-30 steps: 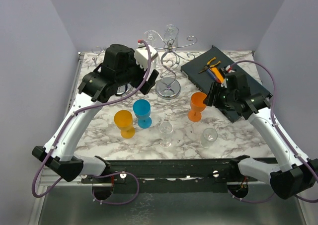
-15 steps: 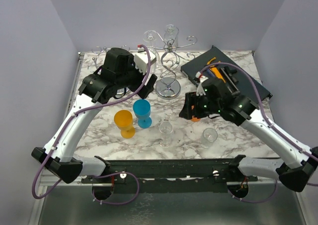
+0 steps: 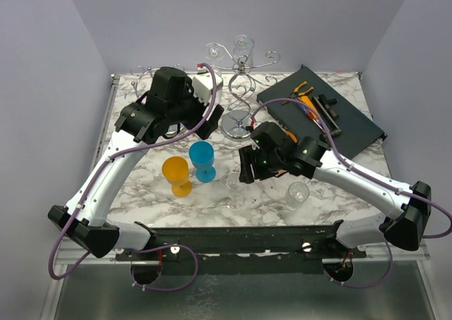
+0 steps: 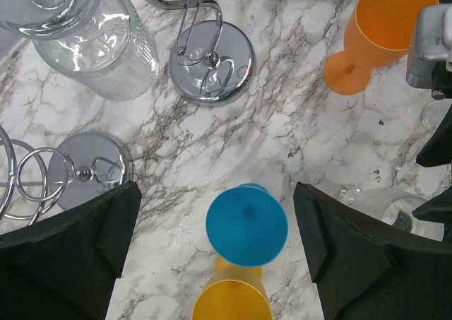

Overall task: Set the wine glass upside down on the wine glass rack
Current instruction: Pick up the wine glass at the center of the board, then turn the wine glass upside down at the wine rack.

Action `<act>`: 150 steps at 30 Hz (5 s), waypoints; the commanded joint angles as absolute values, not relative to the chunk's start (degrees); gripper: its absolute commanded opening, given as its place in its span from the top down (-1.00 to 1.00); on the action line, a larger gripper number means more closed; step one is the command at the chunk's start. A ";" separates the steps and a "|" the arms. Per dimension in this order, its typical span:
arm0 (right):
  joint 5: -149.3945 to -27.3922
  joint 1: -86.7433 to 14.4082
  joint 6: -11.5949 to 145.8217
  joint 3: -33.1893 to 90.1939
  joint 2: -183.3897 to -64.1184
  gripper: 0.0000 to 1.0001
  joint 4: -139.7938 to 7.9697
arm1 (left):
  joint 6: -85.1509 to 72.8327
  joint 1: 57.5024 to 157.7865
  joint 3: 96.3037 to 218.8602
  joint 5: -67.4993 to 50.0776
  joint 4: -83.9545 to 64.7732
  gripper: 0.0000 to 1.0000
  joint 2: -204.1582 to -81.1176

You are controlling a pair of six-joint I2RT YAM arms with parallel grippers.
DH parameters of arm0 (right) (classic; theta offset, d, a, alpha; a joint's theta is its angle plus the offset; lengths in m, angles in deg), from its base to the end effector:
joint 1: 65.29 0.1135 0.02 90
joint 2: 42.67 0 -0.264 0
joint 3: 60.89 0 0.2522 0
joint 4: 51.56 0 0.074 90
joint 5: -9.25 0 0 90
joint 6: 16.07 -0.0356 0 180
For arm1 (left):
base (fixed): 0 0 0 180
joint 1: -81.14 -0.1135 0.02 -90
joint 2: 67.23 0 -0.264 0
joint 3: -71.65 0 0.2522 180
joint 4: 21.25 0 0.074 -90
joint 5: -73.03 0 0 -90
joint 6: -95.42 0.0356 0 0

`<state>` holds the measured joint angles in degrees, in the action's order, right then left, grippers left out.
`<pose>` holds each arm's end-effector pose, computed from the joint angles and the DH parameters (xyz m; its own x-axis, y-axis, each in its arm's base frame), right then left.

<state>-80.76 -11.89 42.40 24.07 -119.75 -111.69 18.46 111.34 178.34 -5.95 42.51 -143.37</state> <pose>0.1657 0.2231 0.3187 -0.8217 -0.2293 -0.5218 -0.4378 0.8401 0.3203 0.2257 -0.1392 0.4383 -0.3186 0.4417 -0.8387 0.7225 0.6859 0.0868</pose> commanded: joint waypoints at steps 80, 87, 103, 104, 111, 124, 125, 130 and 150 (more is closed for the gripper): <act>-58.84 -9.83 45.63 20.46 -97.17 0.90 -83.18 | 12.17 110.85 184.07 12.58 37.16 1.00 -147.66; -60.96 -9.83 43.21 17.76 -96.08 0.33 -87.71 | 20.96 110.85 186.24 7.98 37.16 1.00 -147.27; -63.91 -9.83 44.81 17.34 -91.09 -0.70 -100.21 | 55.42 111.79 181.53 8.70 35.41 1.00 -139.93; -64.94 -9.84 45.95 17.90 -91.60 -0.73 -99.41 | 58.34 111.90 180.60 9.81 34.74 1.00 -138.86; -76.23 -9.81 50.76 18.46 -98.56 -0.88 -85.88 | 75.37 114.12 164.49 15.83 20.39 1.00 -127.27; -94.31 -9.82 58.64 14.14 -109.91 -1.00 -70.15 | 85.01 115.51 158.17 18.09 16.14 1.00 -121.70; -93.77 -9.83 58.55 13.66 -110.03 -0.99 -69.70 | 85.12 115.51 157.84 18.10 15.75 1.00 -121.43; -91.93 -9.82 58.81 10.38 -108.72 -0.89 -66.57 | 85.24 115.51 157.87 18.10 15.43 1.00 -121.37; -81.05 -9.81 62.75 0.81 -107.00 0.09 -50.14 | 80.27 115.51 157.78 17.74 13.54 0.40 -121.46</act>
<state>-86.25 -10.20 61.44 4.37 -109.30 -57.24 82.13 115.34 157.49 15.08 19.08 -122.32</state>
